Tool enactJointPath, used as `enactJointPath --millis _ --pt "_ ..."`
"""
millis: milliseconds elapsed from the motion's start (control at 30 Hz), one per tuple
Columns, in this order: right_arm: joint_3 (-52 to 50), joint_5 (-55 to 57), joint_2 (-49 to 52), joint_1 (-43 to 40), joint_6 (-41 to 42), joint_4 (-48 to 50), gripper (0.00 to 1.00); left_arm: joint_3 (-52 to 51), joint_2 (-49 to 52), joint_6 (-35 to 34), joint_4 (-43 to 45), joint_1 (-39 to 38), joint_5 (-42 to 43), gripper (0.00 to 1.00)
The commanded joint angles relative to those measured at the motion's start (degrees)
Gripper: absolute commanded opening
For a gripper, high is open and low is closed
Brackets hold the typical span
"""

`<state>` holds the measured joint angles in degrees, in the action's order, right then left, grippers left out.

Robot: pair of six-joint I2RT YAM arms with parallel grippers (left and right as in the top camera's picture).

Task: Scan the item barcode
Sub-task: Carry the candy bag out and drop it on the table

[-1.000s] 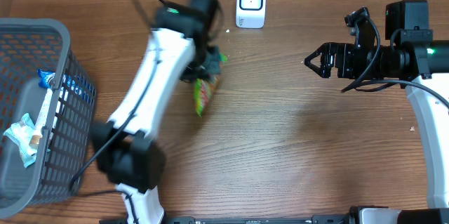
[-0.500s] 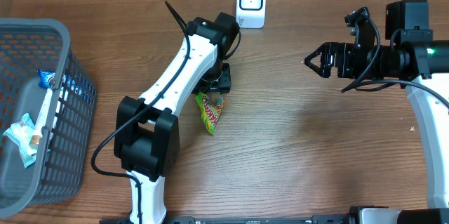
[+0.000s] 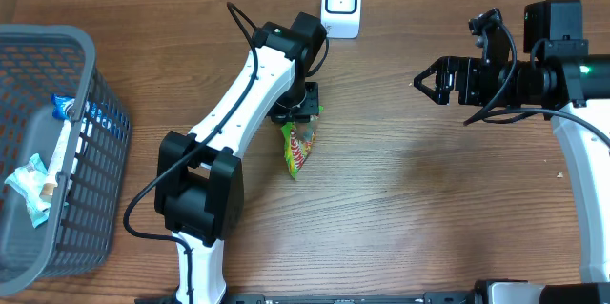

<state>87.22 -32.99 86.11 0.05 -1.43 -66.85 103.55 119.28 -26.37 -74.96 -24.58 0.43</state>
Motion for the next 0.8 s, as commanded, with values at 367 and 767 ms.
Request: enactJointPath --millis 367,767 --pt "1.11 -0.11 -0.24 0.26 0.15 0.83 1.00 16.09 -2.49 3.67 -15.32 3.10 -2.45 0.04" --pt "1.11 -0.11 -0.24 0.26 0.15 0.85 1.00 31.08 -18.14 1.95 -21.86 19.74 -9.97 0.53"
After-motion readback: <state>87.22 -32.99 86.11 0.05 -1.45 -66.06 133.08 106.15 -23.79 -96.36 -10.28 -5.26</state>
